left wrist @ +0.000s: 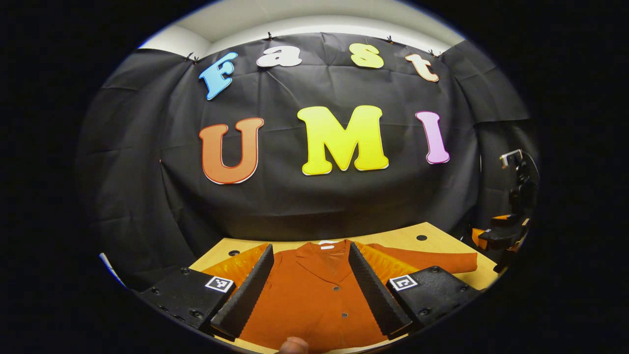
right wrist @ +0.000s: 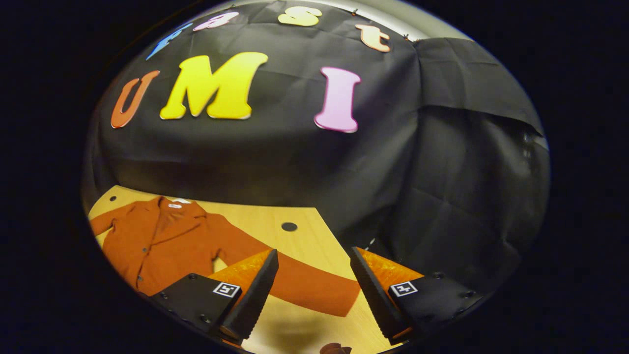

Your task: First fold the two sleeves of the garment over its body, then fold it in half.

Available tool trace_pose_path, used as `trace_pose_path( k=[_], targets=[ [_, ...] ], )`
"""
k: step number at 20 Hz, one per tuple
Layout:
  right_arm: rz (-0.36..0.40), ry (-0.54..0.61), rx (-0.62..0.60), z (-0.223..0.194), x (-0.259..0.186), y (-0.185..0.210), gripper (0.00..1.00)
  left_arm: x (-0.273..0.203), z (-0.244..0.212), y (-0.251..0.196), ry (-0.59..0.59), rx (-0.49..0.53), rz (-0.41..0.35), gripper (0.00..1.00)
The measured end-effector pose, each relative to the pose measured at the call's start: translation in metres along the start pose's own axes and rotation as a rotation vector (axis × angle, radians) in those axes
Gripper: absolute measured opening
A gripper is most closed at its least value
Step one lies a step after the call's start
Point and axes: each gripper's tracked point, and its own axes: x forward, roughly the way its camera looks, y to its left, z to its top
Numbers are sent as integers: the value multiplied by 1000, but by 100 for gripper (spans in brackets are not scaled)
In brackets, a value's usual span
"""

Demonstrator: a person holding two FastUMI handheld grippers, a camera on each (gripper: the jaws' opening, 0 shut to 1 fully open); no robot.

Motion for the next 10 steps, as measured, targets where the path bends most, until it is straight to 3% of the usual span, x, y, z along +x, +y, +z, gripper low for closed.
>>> trace_pose_path(
  k=[4,10],
  targets=[
    [-23,188,40,-59,39,-39,94,-2,-14,-12,55,-20,42,99],
    [-38,481,112,-138,79,-61,95,-8,-30,-32,89,-18,73,99]
  ],
)
